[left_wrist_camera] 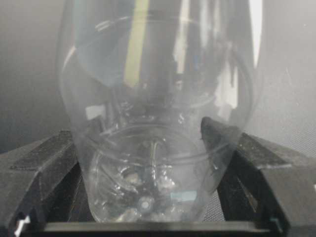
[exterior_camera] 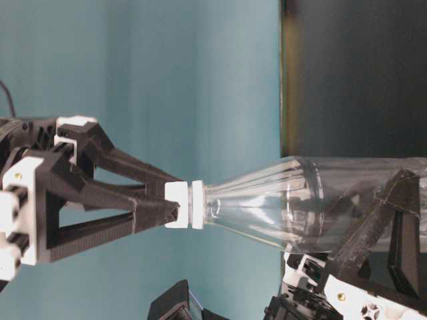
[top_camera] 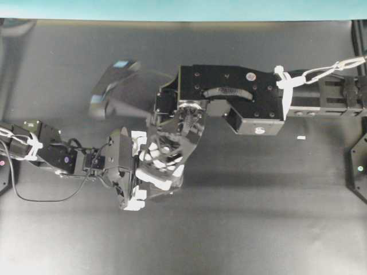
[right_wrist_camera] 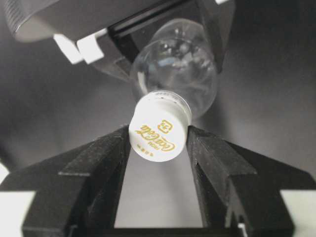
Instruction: Open the bottle cap by holding the bottle with the left arm and twisting the cap with the right arm.
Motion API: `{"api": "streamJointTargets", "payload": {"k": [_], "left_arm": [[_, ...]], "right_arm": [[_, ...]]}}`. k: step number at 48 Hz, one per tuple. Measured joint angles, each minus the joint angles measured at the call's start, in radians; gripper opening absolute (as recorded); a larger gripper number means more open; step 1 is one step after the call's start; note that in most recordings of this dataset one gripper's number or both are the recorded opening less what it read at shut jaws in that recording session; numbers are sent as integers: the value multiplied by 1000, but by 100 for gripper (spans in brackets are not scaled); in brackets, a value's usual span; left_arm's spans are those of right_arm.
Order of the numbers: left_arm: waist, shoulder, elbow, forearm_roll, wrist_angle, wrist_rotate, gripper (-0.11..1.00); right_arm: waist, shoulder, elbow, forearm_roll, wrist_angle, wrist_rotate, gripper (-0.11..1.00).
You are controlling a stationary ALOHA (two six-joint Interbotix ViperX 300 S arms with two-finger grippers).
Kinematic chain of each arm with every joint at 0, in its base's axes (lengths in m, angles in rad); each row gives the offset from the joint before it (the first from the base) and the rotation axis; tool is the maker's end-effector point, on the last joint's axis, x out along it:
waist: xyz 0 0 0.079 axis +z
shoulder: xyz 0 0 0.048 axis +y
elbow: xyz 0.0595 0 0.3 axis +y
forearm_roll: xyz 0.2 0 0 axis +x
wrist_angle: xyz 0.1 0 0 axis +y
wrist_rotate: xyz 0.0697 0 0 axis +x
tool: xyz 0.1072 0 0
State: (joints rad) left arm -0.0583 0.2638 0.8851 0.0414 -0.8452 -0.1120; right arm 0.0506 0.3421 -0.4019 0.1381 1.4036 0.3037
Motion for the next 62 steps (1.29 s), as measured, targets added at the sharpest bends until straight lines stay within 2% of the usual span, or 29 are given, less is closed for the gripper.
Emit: {"api": "streamJointTargets", "payload": {"k": [20,26,31,39,62], "left_arm": [[0,0,2,0,2,0,82],[0,0,2,2,0,0,82],[-2,0,2,0,0,0,82],[-2,2,2,0,0,0,82],[-3,2,0,0,0,0,82]], "right_arm": [[0,2,-2,2,3,-517,38],[0,2,-2,2,2,-635,38],[0,2,-2,2,-2,-709,38],[2,2,0,2,-6,-755,38],[2,-8,15,2,-12,-761,38]]}}
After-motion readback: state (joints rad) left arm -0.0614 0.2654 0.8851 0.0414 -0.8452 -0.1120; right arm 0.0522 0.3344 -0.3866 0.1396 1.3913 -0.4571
